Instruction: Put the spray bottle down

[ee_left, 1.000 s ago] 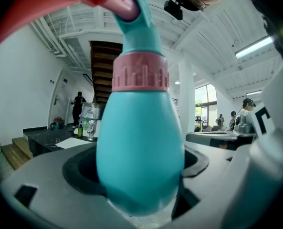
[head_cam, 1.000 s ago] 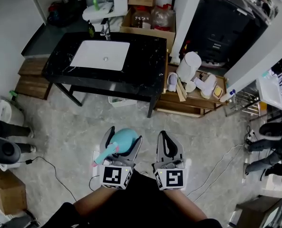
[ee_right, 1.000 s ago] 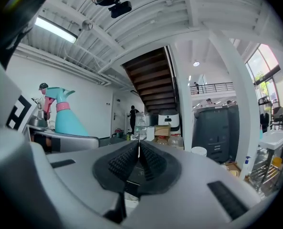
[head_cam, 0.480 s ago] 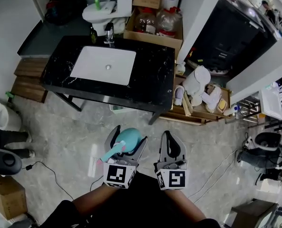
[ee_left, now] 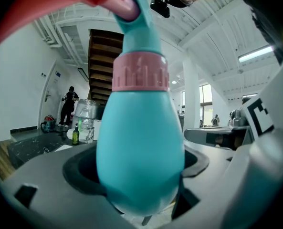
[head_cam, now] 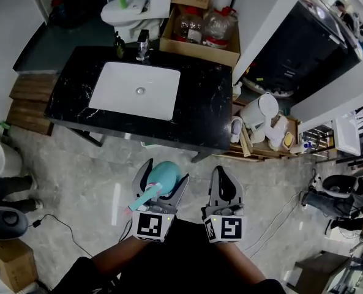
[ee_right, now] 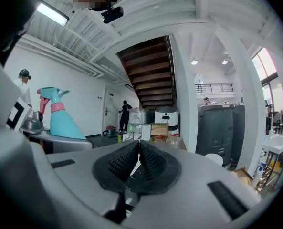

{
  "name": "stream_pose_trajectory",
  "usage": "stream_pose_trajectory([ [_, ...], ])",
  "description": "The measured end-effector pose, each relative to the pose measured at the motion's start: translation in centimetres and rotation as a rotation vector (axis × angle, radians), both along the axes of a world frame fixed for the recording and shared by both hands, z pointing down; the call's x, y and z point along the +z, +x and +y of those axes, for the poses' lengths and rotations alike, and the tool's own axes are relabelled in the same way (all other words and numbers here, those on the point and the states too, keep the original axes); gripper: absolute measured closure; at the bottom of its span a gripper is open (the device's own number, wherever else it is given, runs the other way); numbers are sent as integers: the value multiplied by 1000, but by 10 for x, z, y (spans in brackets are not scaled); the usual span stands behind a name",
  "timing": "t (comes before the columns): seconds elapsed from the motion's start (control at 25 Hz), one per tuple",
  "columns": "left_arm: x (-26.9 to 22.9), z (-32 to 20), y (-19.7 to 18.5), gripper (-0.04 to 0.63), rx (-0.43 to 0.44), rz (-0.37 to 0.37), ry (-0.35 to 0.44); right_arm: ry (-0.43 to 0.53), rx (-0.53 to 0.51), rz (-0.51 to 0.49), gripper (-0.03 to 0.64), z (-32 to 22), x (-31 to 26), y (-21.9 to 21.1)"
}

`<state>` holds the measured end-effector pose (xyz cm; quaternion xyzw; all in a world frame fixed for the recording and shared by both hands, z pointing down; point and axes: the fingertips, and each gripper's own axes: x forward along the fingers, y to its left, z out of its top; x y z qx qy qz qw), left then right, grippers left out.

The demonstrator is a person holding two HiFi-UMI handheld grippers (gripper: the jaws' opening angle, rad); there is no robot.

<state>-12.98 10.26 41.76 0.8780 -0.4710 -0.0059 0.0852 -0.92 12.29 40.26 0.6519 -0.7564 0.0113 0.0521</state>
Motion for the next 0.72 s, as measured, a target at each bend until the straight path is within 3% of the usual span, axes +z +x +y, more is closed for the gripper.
stream_pose_trajectory([
  [0.16,10,-15,-10,176,40,-39,-5,-10,19,11,600,-17,0,-8],
  [0.32,4,-29,-18,176,20,18,-10,-11,36,6,600,-29,1,-12],
  [0.72,2,-47,-46,176,-13,33,-31,-12,45,-5,600,-58,-1,-23],
])
